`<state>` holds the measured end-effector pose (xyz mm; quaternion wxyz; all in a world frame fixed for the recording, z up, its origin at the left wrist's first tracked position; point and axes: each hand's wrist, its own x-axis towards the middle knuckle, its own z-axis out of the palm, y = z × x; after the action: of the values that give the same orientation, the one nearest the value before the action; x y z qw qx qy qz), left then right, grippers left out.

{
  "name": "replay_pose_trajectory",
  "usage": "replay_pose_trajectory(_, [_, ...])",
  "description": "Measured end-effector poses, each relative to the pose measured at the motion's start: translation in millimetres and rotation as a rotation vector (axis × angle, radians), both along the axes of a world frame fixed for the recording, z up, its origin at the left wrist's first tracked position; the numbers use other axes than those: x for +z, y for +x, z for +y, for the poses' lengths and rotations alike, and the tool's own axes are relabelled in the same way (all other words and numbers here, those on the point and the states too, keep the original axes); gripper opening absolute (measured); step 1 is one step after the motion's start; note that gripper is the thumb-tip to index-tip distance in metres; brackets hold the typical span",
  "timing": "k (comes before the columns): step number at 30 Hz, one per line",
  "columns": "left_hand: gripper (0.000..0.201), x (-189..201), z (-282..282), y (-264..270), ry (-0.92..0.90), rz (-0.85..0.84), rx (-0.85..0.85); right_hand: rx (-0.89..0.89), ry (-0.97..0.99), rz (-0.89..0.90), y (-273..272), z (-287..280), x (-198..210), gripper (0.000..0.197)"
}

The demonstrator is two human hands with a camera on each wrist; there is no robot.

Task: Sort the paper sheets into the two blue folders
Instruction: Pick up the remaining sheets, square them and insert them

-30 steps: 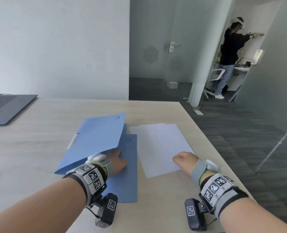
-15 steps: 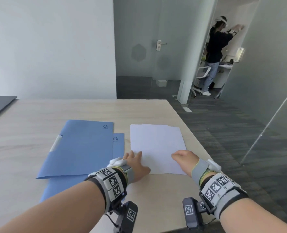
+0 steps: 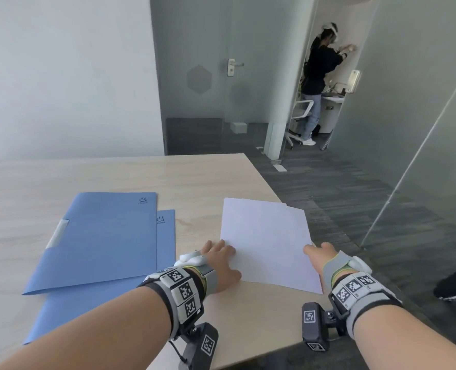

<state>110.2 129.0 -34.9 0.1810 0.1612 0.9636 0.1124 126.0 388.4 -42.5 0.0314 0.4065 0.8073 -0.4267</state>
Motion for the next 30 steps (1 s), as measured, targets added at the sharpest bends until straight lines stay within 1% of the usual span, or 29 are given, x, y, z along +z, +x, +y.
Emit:
replay_pose_trajectory(2, [0.055, 5.2, 8.1, 5.2, 0.026, 0.004, -0.012, -0.01, 0.05, -0.102, 1.4, 15.5, -7.2, 0.065])
replay_pose_trajectory(3, [0.053, 7.4, 11.4, 7.8, 0.039, 0.001, -0.008, -0.004, 0.053, -0.128, -2.0, 27.3, -16.3, 0.061])
replay_pose_trajectory(5, [0.059, 8.4, 13.7, 10.6, 0.063, -0.029, 0.0, 0.001, 0.033, -0.139, -6.9, 38.4, -27.7, 0.054])
replay_pose_trajectory(7, [0.067, 9.4, 15.8, 11.8, 0.071, -0.062, -0.001, -0.017, 0.044, -0.135, -3.4, 33.2, -22.3, 0.048])
replay_pose_trajectory(8, [0.068, 9.7, 16.5, 10.6, 0.071, -0.078, 0.008, -0.013, 0.043, -0.121, 0.5, 26.8, -15.1, 0.043])
replay_pose_trajectory(10, [0.068, 14.3, 17.6, 9.4, 0.091, -0.093, 0.027, 0.005, 0.037, -0.055, 4.6, 19.0, -5.6, 0.028])
replay_pose_trajectory(12, [0.068, 13.0, 14.3, 5.5, 0.141, -0.121, 0.067, 0.034, 0.015, 0.059, 4.5, 18.8, -4.7, 0.014])
replay_pose_trajectory(14, [0.068, 2.7, 10.1, -4.5, 0.228, -0.176, 0.122, 0.043, 0.035, 0.172, 2.4, 19.1, -4.9, 0.015])
replay_pose_trajectory(16, [0.067, -8.0, 6.8, -14.3, 0.31, -0.213, 0.159, 0.069, 0.062, 0.217, 0.8, 14.8, -2.0, 0.011])
replay_pose_trajectory(18, [0.064, -3.5, 3.0, -12.3, 0.373, -0.228, 0.169, 0.098, 0.072, 0.276, -1.7, 6.6, 2.3, 0.009])
replay_pose_trajectory(20, [0.061, 4.6, -1.9, -8.8, 0.446, -0.199, 0.187, 0.132, 0.045, 0.365, -4.1, -5.4, 7.9, 0.01])
replay_pose_trajectory(22, [0.066, 6.0, -10.5, -13.1, 0.544, -0.145, 0.259, 0.181, -0.072, 0.479, -5.0, -19.9, 12.2, 0.015])
replay_pose_trajectory(24, [0.079, 9.7, -20.1, -19.6, 0.647, -0.086, 0.382, 0.19, -0.262, 0.601, -4.7, -32.8, 15.7, 0.022])
replay_pose_trajectory(26, [0.089, 17.5, -31.0, -29.3, 0.778, -0.088, 0.501, 0.188, -0.461, 0.705, -4.5, -44.0, 19.9, 0.028])
replay_pose_trajectory(27, [0.091, 21.4, -36.6, -34.6, 0.839, -0.105, 0.539, 0.195, -0.543, 0.74, -5.1, -49.1, 22.2, 0.03])
replay_pose_trajectory(28, [0.09, 26.2, -43.0, -39.2, 0.893, -0.119, 0.56, 0.216, -0.607, 0.767, -5.9, -55.1, 25.5, 0.032])
replay_pose_trajectory(30, [0.079, 34.1, -56.0, -46.4, 1.019, -0.136, 0.559, 0.256, -0.692, 0.809, -9.3, -65.2, 32.5, 0.035])
